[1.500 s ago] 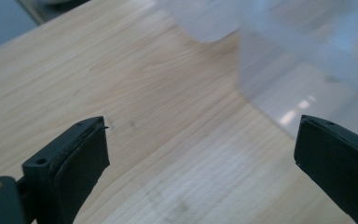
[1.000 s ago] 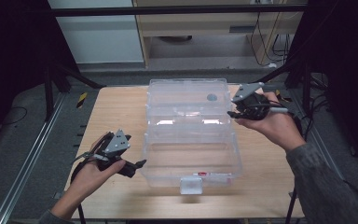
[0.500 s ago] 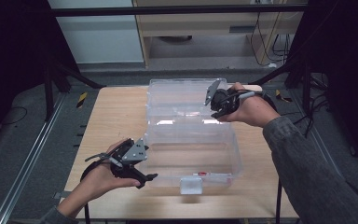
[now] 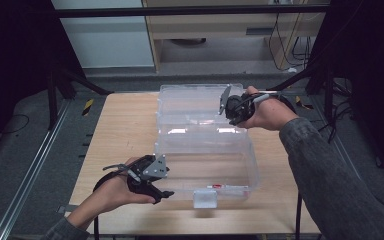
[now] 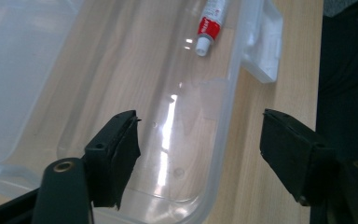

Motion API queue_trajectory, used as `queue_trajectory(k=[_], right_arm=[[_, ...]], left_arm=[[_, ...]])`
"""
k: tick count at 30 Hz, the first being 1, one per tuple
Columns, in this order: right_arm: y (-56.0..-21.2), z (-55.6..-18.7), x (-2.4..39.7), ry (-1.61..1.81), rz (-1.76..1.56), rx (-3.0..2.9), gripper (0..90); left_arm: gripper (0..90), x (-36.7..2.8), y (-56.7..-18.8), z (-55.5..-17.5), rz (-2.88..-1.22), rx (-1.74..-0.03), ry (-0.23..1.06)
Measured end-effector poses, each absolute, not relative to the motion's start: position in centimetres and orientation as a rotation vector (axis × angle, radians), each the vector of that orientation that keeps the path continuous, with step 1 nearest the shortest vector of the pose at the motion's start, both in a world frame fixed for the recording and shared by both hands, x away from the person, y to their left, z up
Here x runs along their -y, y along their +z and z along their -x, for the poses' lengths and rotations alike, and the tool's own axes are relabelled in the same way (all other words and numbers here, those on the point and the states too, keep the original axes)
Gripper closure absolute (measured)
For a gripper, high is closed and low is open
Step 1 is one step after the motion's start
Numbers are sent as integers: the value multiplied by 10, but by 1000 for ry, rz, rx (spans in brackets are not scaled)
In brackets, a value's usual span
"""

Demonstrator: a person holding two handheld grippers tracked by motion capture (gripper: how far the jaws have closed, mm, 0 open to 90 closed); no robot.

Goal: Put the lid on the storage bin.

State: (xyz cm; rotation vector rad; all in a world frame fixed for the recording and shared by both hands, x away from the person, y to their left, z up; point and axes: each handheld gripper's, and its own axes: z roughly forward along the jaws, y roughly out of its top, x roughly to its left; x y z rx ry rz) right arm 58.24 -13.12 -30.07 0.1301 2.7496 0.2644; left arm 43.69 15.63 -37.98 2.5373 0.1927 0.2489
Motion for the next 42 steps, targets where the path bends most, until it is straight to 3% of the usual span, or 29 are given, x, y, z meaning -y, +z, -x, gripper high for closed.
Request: queue_trajectory(k=[16, 17, 22, 42], right_arm=[[-302, -584, 131, 265, -164, -2750, 810], [-302, -584, 131, 264, -165, -2752, 808], [-302, -585, 131, 268, -179, -2752, 805], [-301, -593, 126, 222, -175, -2750, 795]], left_arm=[[608, -149, -408, -443, -2641, -200, 153], [700, -149, -410, -445, -2662, -200, 128], [803, -148, -415, -446, -2659, -191, 95], [813, -144, -414, -455, -2652, -210, 104]])
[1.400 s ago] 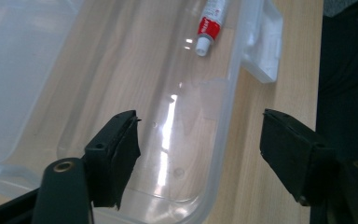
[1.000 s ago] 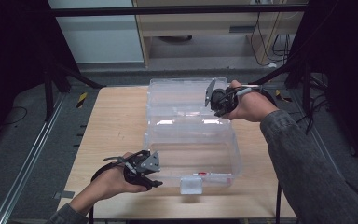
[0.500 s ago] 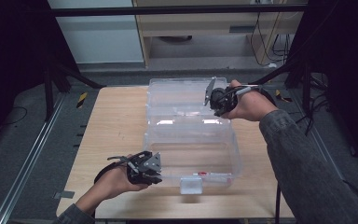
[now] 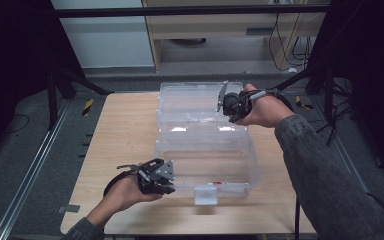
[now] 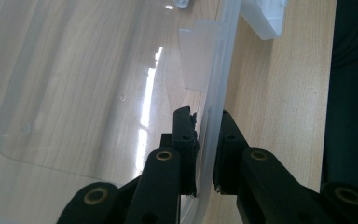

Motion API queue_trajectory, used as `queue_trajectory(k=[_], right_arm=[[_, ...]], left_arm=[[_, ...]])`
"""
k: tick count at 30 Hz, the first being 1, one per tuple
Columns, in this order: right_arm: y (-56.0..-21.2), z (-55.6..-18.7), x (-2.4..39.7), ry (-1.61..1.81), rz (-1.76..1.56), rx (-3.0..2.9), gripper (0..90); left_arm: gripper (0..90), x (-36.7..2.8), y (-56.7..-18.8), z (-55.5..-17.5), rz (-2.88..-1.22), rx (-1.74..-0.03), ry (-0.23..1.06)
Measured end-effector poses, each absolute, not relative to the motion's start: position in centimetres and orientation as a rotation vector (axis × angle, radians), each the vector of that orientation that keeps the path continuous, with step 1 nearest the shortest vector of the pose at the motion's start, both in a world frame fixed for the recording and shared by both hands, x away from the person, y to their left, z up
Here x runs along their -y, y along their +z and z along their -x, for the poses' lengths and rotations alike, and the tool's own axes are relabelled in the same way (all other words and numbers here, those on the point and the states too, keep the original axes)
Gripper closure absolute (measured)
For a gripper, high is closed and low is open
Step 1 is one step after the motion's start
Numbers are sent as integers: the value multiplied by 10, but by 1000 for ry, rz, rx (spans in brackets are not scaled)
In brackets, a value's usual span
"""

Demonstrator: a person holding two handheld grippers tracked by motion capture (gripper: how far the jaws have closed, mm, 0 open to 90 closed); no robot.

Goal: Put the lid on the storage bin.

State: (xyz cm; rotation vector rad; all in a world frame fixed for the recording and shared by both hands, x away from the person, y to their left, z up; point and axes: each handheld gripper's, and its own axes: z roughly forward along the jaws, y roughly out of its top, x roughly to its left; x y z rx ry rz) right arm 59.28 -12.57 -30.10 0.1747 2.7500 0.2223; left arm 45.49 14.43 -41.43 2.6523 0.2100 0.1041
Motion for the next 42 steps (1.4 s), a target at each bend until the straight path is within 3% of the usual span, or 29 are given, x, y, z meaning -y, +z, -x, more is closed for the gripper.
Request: queue_trajectory(k=[13, 42], right_arm=[[-299, -592, 117, 194, -142, -2763, 836], [-286, -546, 116, 269, -83, -2742, 878]], left_arm=[[809, -144, -414, -453, -2633, -253, 151], [796, -144, -416, -453, -2624, -292, 170]])
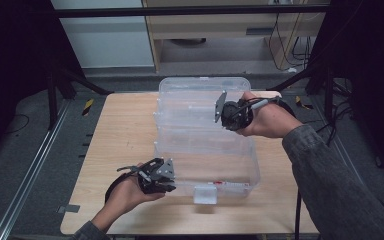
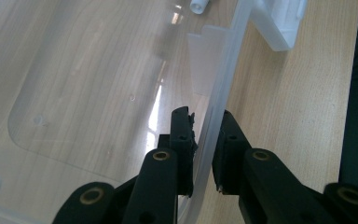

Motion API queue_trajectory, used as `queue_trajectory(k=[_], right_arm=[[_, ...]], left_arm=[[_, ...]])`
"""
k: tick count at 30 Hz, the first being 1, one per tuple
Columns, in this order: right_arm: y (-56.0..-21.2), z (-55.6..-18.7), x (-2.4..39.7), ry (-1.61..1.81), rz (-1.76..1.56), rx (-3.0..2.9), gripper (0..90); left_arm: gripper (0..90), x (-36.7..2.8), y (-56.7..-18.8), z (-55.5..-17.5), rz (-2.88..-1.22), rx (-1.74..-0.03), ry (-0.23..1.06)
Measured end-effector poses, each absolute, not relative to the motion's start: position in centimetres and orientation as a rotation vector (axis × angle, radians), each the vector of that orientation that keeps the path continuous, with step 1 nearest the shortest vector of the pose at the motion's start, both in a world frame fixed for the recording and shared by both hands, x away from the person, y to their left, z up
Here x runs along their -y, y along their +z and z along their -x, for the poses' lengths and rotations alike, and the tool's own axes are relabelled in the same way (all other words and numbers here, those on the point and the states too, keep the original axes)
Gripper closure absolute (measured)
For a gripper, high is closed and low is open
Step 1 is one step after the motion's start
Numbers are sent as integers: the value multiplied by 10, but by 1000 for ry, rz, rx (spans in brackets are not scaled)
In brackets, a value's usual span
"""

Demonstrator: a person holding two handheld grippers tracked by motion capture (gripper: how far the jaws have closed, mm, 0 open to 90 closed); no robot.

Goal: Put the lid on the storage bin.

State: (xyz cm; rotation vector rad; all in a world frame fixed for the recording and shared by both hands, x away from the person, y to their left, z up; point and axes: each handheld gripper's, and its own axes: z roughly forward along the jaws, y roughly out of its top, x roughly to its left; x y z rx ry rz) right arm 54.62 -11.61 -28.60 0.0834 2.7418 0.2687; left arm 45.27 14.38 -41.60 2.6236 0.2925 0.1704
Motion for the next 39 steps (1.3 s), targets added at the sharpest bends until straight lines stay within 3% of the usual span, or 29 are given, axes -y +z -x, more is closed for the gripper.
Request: queue_trajectory(k=[17, 27, 39], right_arm=[[-289, -520, 117, 276, -45, -2692, 871], [-289, -541, 116, 277, -84, -2699, 865], [-295, -513, 123, 340, -57, -2677, 867]], left_arm=[[783, -143, -417, -452, -2614, -293, 194], [780, -138, -418, -458, -2599, -332, 226], [771, -137, -420, -453, -2584, -398, 220]])
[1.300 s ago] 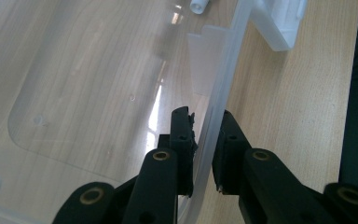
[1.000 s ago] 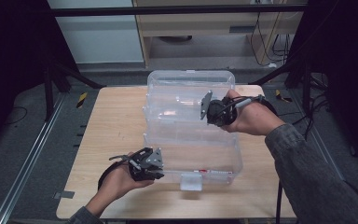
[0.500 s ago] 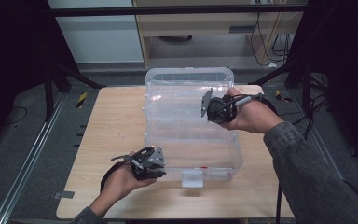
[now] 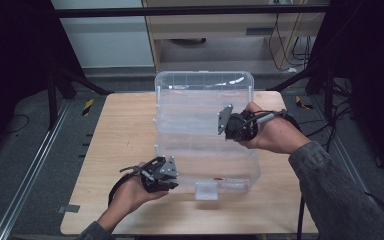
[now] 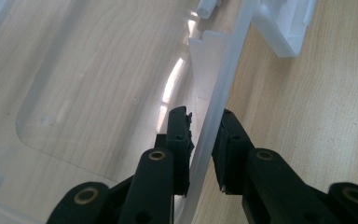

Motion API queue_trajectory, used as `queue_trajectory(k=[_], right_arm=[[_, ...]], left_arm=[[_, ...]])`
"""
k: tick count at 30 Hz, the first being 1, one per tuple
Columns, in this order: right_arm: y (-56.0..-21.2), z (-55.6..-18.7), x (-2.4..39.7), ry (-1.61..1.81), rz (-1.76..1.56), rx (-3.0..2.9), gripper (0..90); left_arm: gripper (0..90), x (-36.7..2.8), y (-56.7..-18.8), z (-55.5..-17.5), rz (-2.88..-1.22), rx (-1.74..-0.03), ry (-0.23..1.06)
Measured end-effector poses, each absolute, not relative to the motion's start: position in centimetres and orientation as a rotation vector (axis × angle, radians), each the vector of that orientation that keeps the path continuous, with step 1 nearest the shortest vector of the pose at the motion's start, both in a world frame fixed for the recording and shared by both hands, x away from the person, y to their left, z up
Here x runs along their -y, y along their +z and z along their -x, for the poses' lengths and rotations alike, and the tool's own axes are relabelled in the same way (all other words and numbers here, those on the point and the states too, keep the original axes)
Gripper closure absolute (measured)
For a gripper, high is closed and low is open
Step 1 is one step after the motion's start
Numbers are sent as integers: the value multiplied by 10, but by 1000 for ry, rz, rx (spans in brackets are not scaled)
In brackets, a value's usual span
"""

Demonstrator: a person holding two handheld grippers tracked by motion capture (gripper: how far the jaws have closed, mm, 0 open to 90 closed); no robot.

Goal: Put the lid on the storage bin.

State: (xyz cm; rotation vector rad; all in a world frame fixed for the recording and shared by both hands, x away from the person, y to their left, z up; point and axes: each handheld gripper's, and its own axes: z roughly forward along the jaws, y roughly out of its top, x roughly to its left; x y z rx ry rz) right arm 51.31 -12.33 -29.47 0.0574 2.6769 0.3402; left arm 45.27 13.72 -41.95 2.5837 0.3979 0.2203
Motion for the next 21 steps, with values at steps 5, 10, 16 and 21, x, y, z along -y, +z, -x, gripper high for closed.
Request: queue_trajectory(k=[5, 10, 16, 21], right_arm=[[-300, -502, 126, 357, -48, -2649, 861], [-301, -498, 129, 363, -48, -2651, 858], [-303, -496, 131, 372, -47, -2651, 847], [-303, -497, 130, 363, -50, -2648, 847]], left_arm=[[764, -138, -419, -453, -2592, -351, 260], [759, -137, -420, -450, -2579, -397, 255], [755, -136, -420, -448, -2569, -405, 262], [749, -135, -421, -444, -2559, -425, 288]])
